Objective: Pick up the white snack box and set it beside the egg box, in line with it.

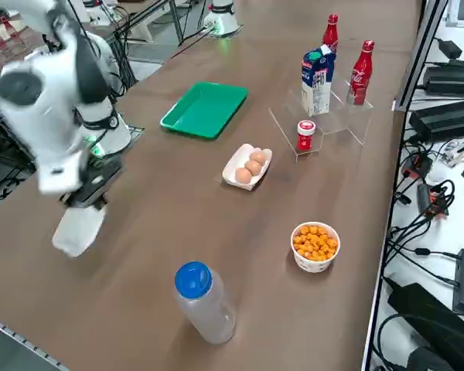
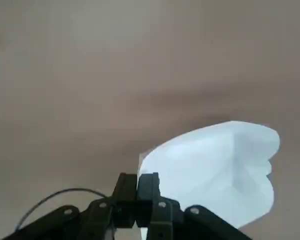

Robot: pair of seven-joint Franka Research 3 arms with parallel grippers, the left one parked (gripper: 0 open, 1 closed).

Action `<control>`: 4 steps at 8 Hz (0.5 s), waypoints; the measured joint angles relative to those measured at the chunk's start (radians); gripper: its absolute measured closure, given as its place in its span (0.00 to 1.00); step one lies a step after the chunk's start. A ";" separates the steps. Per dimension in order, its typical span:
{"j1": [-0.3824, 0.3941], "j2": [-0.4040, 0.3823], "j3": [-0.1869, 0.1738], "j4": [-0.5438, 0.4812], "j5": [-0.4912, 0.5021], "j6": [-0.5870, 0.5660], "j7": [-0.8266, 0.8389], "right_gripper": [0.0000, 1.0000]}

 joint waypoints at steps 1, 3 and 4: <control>0.091 0.043 0.006 0.092 0.002 -0.034 0.058 0.98; 0.265 0.186 0.008 0.233 0.003 -0.037 0.193 0.98; 0.345 0.262 0.009 0.289 0.001 -0.034 0.264 0.98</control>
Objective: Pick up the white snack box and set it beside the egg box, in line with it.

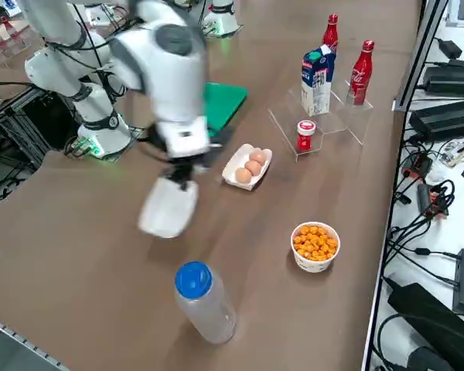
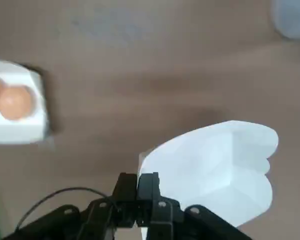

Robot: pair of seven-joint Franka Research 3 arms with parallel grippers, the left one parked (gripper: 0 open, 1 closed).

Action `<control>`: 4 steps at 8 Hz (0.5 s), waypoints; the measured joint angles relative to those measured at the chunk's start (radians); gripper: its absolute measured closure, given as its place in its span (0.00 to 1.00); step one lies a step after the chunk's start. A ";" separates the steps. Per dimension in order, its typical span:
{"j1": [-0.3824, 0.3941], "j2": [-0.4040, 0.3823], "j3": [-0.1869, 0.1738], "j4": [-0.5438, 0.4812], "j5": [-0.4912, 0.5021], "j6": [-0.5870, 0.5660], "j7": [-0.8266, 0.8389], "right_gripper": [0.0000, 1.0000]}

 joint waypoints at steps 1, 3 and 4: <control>0.076 0.064 -0.001 0.044 -0.006 0.003 0.088 0.98; 0.162 0.156 -0.008 0.070 -0.056 0.035 0.260 0.98; 0.164 0.187 -0.013 0.070 -0.061 0.067 0.283 0.98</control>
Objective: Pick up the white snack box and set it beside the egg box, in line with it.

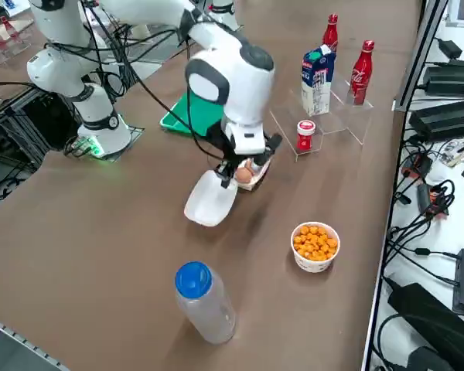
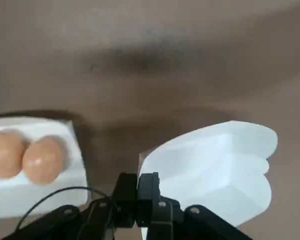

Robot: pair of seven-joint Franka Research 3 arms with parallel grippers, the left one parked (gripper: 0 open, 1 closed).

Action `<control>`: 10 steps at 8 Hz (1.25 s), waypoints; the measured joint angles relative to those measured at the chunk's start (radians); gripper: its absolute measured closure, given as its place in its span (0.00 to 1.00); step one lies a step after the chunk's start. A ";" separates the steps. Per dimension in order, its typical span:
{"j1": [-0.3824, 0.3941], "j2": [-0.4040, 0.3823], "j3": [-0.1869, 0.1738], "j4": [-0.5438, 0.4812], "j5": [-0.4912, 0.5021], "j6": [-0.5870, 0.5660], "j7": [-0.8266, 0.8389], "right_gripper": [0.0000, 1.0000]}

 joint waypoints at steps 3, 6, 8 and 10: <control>-0.003 0.051 -0.018 0.000 -0.001 0.091 0.004 0.98; 0.000 0.081 -0.016 -0.002 -0.028 0.155 0.004 0.98; 0.004 0.088 -0.016 -0.018 -0.062 0.178 0.004 0.98; 0.004 0.088 -0.016 -0.038 -0.066 0.187 0.004 0.97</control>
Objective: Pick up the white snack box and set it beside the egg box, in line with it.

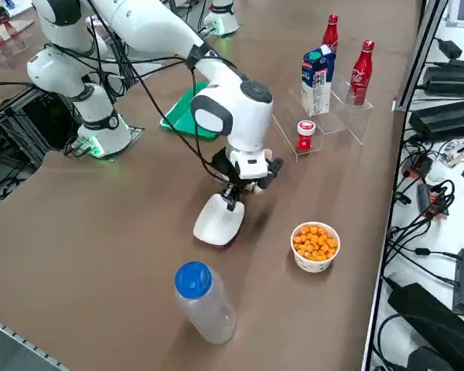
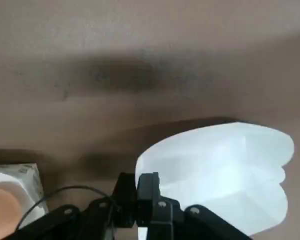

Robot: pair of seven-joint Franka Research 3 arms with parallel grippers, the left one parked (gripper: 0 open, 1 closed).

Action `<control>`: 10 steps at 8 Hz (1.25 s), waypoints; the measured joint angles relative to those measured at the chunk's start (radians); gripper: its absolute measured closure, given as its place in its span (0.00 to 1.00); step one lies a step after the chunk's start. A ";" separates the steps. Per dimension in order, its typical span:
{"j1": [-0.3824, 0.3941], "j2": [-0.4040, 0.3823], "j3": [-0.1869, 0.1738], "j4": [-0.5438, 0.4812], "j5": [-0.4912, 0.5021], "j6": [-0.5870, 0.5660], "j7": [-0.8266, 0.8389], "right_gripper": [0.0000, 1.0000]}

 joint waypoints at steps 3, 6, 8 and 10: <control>0.001 0.000 0.001 -0.007 -0.001 -0.008 0.000 0.84; 0.001 -0.003 0.004 -0.007 -0.001 -0.044 -0.002 0.86; 0.002 -0.004 0.010 -0.005 -0.001 -0.045 -0.002 0.59; -0.001 -0.026 0.008 0.017 -0.001 -0.048 -0.002 0.22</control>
